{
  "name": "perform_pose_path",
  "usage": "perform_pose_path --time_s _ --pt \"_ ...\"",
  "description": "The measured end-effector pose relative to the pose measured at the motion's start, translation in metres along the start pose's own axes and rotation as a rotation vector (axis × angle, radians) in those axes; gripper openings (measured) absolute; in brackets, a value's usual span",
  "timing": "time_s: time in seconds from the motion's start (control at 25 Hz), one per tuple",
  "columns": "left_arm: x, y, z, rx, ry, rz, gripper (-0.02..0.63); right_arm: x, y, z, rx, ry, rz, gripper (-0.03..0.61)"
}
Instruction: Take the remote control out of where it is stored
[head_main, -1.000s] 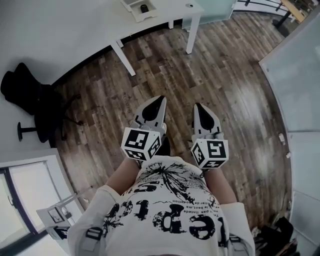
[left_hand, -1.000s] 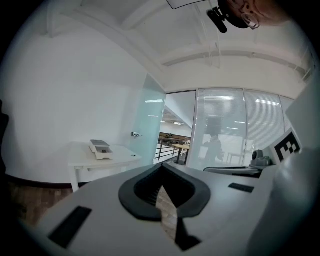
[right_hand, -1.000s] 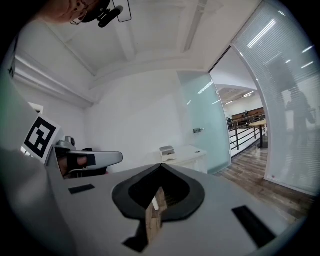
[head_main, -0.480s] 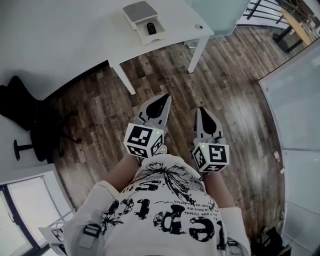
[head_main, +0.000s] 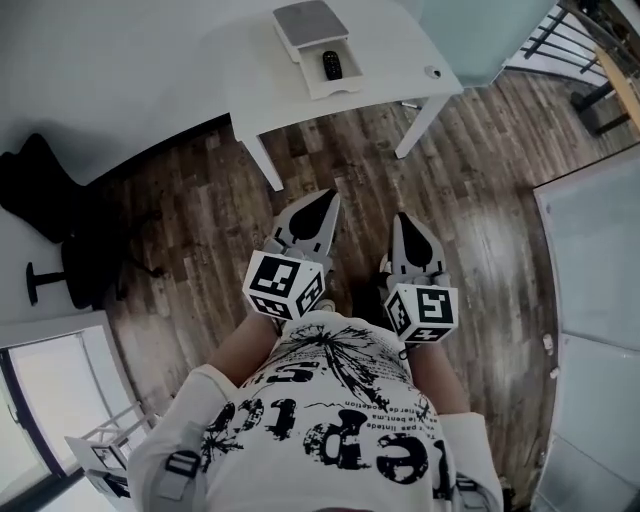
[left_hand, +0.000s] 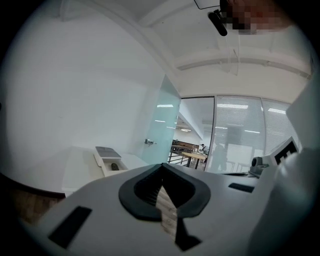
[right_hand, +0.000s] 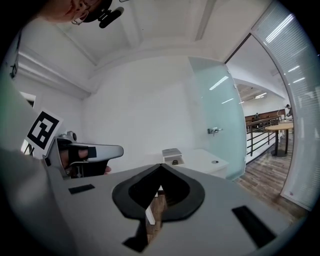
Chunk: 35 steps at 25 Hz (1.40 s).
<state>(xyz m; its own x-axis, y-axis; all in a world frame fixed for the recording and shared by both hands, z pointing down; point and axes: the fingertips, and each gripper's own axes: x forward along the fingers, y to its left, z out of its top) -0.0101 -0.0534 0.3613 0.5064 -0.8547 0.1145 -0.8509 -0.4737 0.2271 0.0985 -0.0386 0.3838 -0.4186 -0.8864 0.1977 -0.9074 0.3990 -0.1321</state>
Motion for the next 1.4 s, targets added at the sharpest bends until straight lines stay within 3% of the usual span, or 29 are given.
perform_pose_path --time_s 0.2,0.4,0.72,1.0,1.4 --pt "0.028 0.021 0.002 0.0 -0.017 0.113 0.006 0.048 -0.016 0.008 -0.009 0.007 0.111 -0.002" --pt "0.091 0.038 0.013 0.003 -0.03 0.225 0.006 0.111 -0.061 0.03 -0.03 0.005 0.219 -0.002" --pt "0.182 0.055 0.03 -0.121 -0.111 0.379 0.006 0.182 -0.142 0.063 -0.067 0.023 0.348 -0.003" --pt "0.237 0.07 0.033 0.005 -0.032 0.486 0.006 0.239 -0.188 0.066 0.013 0.076 0.384 -0.002" --pt "0.307 0.161 0.031 -0.095 0.043 0.426 0.006 0.35 -0.172 0.075 -0.022 0.107 0.384 -0.003"
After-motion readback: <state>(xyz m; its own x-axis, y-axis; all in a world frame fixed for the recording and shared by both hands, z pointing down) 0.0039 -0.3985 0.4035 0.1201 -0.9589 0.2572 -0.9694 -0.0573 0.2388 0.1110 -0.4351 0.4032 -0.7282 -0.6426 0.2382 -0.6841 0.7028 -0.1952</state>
